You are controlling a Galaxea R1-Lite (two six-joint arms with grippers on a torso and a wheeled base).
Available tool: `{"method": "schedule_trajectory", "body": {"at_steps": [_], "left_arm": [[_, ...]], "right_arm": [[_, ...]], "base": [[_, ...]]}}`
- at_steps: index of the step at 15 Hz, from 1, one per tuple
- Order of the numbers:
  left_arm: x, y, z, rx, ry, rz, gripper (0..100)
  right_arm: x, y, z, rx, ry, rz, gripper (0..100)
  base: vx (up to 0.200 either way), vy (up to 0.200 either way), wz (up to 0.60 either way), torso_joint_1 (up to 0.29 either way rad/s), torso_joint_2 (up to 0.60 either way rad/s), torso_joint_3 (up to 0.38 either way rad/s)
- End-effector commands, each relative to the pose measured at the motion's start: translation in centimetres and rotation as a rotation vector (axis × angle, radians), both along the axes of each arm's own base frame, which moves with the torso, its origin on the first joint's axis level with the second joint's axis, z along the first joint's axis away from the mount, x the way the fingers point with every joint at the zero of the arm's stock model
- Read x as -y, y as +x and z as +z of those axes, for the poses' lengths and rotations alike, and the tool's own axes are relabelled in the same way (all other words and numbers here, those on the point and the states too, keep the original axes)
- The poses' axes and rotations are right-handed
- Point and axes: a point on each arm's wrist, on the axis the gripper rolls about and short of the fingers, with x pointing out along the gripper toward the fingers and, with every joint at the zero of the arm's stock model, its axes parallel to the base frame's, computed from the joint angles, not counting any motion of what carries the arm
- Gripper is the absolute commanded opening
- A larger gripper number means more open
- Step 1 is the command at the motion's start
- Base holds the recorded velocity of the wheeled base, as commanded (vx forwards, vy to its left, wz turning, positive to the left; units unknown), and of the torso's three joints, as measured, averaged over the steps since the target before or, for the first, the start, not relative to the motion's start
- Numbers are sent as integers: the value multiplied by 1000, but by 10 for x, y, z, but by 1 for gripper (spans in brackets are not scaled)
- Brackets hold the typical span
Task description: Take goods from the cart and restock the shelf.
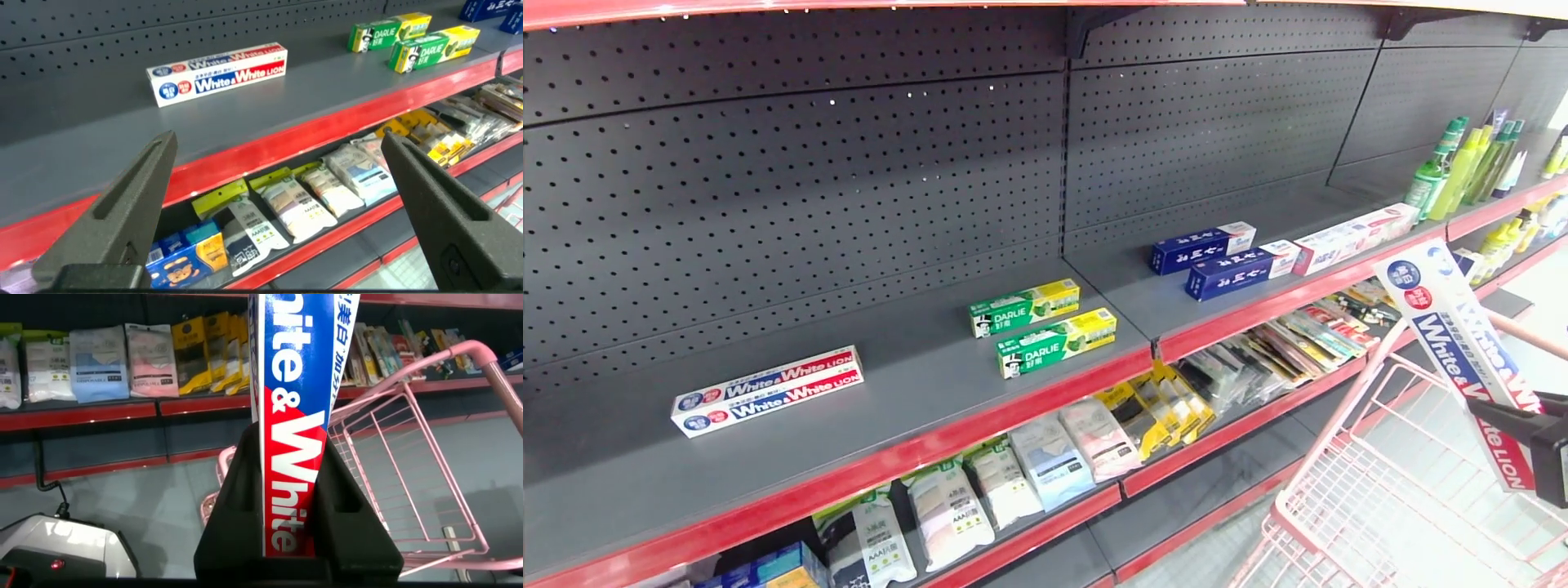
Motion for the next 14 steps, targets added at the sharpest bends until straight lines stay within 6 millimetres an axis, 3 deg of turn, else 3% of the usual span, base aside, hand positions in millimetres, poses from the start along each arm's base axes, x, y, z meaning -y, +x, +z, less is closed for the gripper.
{"method": "schedule_trajectory", "body": {"at_steps": [1, 14], "left_arm": [[0, 0, 0, 0, 0, 0, 100], [0, 0, 0, 0, 0, 0, 100]], "right_arm": [[0, 0, -2, -9, -3, 2, 0], [1, 4, -2, -17, -33, 12, 0]], "base": [[0, 0, 0, 139, -290, -144], [0, 0, 0, 78, -160, -79]]}}
